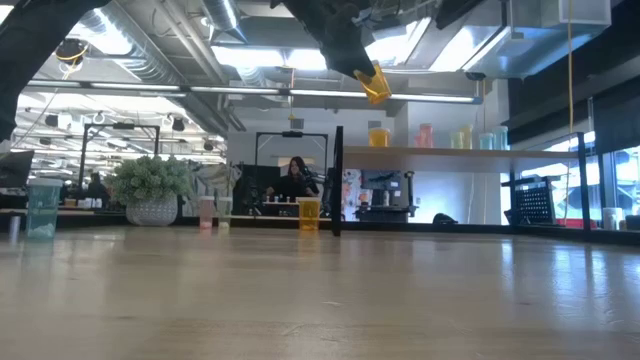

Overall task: Pick and place medicine bottles onto shelf by color
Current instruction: Put the bottom orange pill bottle on the shelf aligned with the other orange pill bottle

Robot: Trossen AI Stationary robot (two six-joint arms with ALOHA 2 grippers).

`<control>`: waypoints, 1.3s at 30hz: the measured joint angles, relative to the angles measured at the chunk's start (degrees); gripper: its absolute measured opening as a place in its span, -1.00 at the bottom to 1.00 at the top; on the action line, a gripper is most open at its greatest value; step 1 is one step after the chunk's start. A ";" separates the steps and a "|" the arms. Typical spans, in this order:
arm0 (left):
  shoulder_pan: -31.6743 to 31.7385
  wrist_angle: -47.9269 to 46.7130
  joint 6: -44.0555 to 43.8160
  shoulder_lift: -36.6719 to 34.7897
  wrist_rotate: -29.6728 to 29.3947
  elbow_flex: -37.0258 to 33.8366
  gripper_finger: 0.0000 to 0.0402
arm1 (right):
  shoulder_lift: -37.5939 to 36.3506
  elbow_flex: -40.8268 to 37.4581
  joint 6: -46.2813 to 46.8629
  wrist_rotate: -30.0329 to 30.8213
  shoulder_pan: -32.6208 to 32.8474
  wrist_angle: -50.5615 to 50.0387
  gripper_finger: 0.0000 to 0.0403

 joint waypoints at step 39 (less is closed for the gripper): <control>3.83 -0.83 1.09 -0.26 2.99 10.60 -0.01 | -0.87 -3.83 -9.43 0.00 -4.13 10.84 -0.05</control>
